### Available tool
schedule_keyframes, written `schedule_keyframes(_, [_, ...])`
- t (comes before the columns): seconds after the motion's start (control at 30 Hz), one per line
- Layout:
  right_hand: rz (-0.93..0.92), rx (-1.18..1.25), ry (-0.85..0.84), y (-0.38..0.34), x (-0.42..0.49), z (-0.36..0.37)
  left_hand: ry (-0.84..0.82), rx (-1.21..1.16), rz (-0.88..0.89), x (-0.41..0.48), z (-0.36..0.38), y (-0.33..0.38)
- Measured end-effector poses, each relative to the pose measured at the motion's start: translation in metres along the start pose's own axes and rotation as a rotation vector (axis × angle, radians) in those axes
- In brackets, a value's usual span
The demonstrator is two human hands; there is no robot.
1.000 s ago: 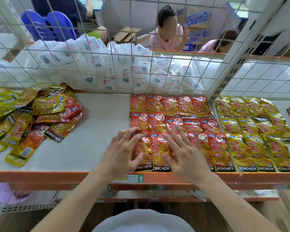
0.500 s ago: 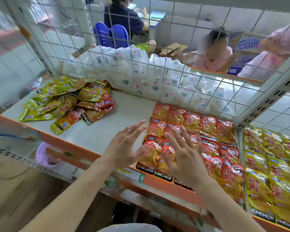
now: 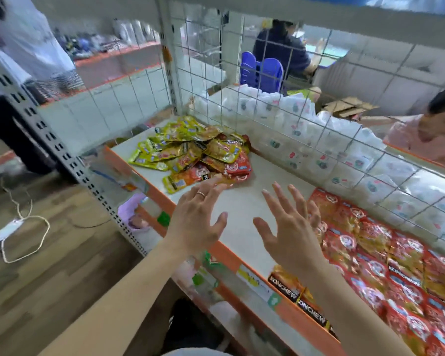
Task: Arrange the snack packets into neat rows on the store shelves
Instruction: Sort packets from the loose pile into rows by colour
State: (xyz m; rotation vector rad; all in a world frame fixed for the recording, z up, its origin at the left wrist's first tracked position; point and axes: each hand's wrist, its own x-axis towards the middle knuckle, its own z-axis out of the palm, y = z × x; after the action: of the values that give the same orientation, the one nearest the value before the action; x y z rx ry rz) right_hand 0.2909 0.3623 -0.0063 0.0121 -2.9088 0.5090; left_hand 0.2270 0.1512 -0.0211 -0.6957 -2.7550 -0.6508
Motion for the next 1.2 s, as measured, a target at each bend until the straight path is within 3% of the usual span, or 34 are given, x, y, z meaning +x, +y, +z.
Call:
schedule_keyframes(0.37, [-0.008,0.046,-0.08,-0.078,0.09,0.055,0.026,-0.058,-0.081,0.04,-0.031,-0.133])
schedule_keyframes(0.53, [0.061,0.027,-0.02,-0.101,0.128,0.076,0.005,-0.024,-0.086,0.064,-0.031,-0.181])
schedule_keyframes(0.6, [0.203,0.024,0.0,-0.107,0.139,0.081,-0.025,0.002,-0.099,0.078,-0.029,-0.197])
schedule_keyframes(0.7, [0.567,0.065,-0.087,-0.107,0.149,0.081,-0.094,0.047,-0.111,0.101,-0.031,-0.213])
schedule_keyframes(0.8, [0.787,0.077,-0.169,-0.092,0.15,0.084,-0.156,0.127,-0.045,0.119,-0.028,-0.225])
schedule_keyframes(1.03, [0.965,0.161,-0.051,-0.089,0.157,0.098,-0.196,0.209,0.131,0.125,-0.012,-0.23])
schedule_keyframes(1.2, [1.025,0.298,0.01,-0.081,0.162,0.107,0.096,0.126,0.298,0.118,-0.011,-0.231])
